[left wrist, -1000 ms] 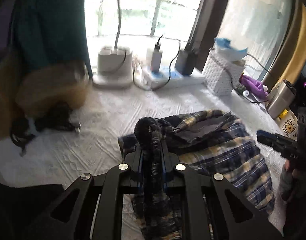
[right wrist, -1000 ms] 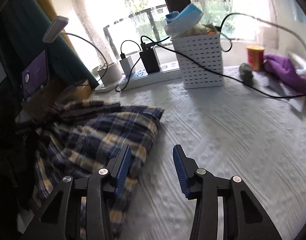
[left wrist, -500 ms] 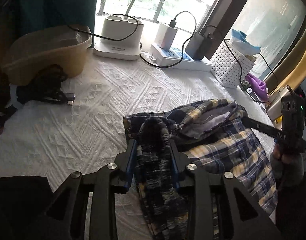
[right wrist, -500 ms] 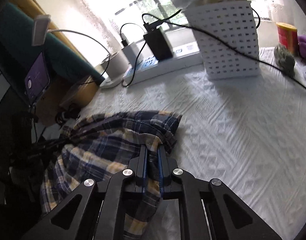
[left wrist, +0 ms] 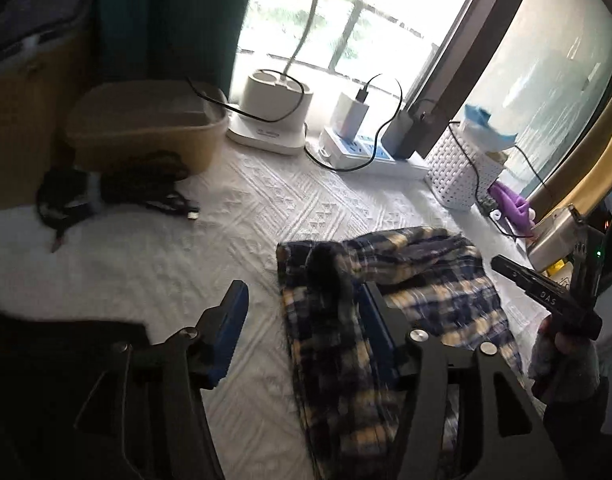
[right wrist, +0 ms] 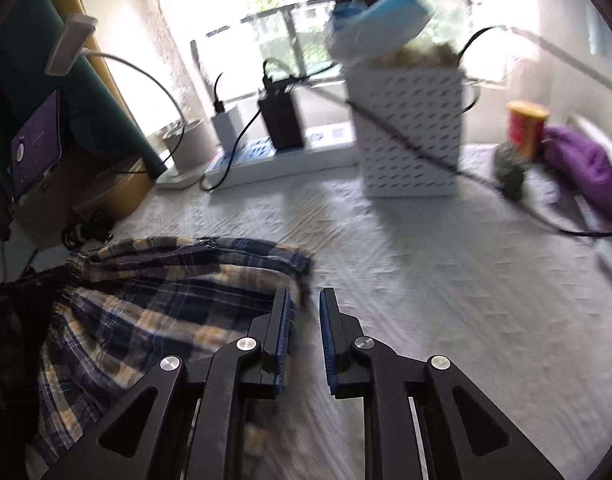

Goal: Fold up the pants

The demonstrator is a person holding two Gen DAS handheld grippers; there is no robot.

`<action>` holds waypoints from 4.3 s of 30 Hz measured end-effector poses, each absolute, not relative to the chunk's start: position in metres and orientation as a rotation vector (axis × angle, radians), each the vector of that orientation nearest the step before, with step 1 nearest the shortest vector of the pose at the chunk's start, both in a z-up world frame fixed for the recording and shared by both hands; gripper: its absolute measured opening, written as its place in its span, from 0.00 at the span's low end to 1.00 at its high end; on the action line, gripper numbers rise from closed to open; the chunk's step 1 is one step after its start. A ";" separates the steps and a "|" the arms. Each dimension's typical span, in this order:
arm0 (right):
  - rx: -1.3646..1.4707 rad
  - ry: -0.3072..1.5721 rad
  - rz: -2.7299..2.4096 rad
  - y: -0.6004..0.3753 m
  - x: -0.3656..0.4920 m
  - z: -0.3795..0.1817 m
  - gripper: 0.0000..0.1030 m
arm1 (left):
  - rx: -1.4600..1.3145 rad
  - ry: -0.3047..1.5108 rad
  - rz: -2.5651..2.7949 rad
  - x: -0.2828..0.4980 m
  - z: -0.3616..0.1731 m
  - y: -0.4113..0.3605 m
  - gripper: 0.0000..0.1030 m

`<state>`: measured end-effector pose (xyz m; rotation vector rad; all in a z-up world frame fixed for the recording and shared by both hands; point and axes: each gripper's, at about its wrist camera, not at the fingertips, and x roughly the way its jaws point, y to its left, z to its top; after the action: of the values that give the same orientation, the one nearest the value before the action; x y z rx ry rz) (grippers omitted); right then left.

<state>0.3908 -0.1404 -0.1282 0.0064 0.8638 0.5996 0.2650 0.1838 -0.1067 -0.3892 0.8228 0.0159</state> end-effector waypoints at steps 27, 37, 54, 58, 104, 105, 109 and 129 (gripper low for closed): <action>0.270 1.036 0.716 -0.181 0.254 -0.165 0.47 | -0.445 0.994 -0.022 0.142 -0.141 0.115 0.66; 0.235 1.005 0.725 -0.173 0.236 -0.162 0.08 | -0.313 0.945 -0.031 0.118 -0.147 0.083 0.15; 0.198 0.931 0.684 -0.206 0.174 -0.127 0.06 | -0.329 0.868 -0.126 0.061 -0.116 0.076 0.09; 0.201 0.929 0.674 -0.216 0.155 -0.131 0.06 | -0.314 0.884 -0.138 0.052 -0.120 0.069 0.09; -0.033 0.924 0.577 -0.184 0.205 -0.142 0.91 | -0.211 0.937 0.002 0.150 -0.130 0.095 0.38; -0.046 0.923 0.576 -0.183 0.205 -0.144 0.91 | -0.214 0.938 0.002 0.150 -0.131 0.096 0.38; -0.085 0.938 0.508 -0.186 0.209 -0.152 0.91 | -0.204 0.938 0.005 0.146 -0.133 0.095 0.42; -0.046 0.910 0.447 -0.200 0.237 -0.130 0.91 | -0.239 0.835 -0.004 0.162 -0.094 0.113 0.55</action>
<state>0.2372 -0.2002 -0.1297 -0.0459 0.9098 0.4471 0.1622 0.1133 -0.0938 -0.2392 0.8348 -0.0040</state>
